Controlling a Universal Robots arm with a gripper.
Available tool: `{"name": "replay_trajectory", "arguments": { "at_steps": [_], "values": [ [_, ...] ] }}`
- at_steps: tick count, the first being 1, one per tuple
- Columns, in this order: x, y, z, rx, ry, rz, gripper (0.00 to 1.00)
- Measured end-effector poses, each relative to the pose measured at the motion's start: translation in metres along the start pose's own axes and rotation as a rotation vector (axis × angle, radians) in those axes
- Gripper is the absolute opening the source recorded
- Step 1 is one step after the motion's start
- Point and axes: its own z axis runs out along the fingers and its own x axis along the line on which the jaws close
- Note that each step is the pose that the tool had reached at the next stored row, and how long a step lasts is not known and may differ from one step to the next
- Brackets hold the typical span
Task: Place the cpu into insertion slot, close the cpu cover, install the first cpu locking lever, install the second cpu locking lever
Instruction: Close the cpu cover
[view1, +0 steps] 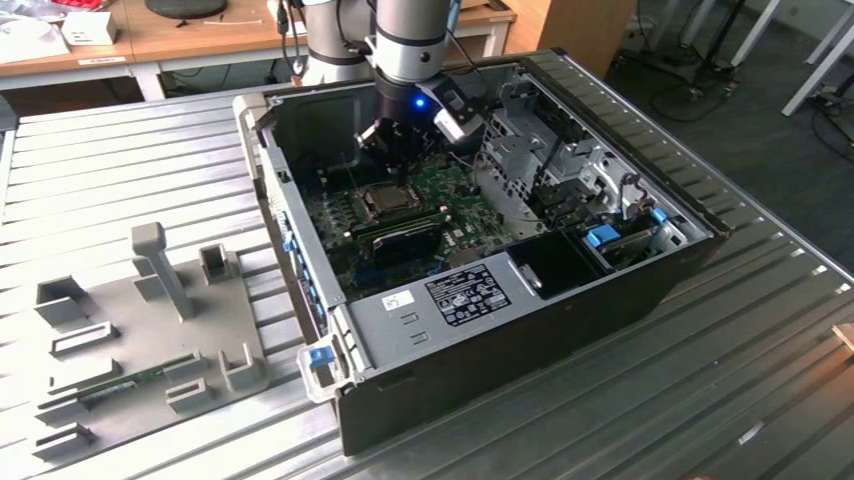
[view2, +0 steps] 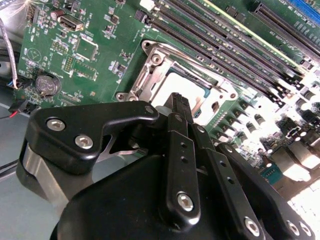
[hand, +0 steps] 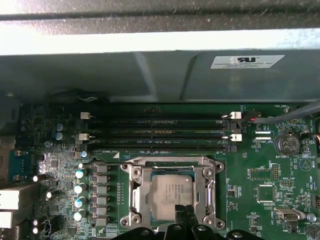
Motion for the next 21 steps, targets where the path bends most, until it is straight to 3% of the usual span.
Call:
{"name": "replay_trajectory", "arguments": {
  "at_steps": [6,10,21],
  "values": [
    [0.0019,-0.0001,0.0007,-0.0001,-0.0002,0.0,0.1],
    [0.0105,0.0001,0.0016,-0.0001,-0.0015,0.0,0.1],
    [0.0262,0.0037,0.0046,0.0001,-0.0028,0.002,0.1]
  ]
}}
